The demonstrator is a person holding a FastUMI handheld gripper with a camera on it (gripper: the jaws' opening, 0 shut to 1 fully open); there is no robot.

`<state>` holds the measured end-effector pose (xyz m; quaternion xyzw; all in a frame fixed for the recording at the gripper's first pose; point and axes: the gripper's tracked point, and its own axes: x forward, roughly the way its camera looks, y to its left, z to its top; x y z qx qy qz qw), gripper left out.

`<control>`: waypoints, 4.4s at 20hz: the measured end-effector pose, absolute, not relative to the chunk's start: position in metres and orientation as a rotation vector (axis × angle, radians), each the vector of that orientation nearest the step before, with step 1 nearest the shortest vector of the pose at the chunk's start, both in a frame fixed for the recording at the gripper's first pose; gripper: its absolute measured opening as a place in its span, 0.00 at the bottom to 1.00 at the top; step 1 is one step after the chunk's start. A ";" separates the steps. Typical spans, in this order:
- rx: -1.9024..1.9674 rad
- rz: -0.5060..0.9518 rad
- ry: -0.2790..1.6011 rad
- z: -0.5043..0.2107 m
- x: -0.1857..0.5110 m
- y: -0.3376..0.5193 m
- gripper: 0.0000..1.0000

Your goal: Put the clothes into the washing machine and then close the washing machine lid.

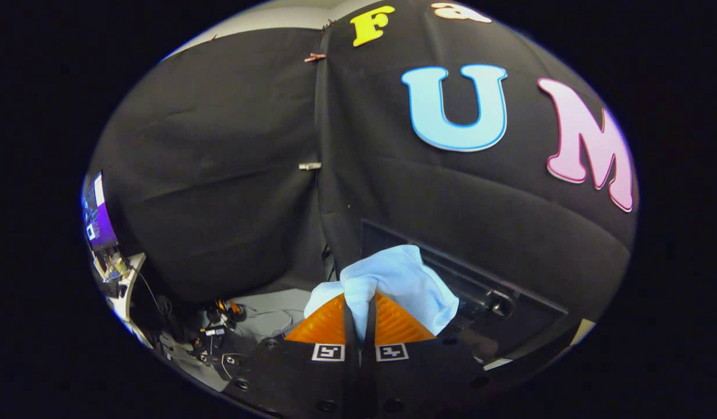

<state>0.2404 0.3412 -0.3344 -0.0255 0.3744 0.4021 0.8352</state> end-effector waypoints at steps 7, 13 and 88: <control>-0.206 0.878 0.967 -0.404 0.210 0.331 0.05; -0.281 0.888 1.030 -0.422 0.194 0.324 0.05; 0.058 -0.003 0.625 -0.335 0.314 0.202 1.00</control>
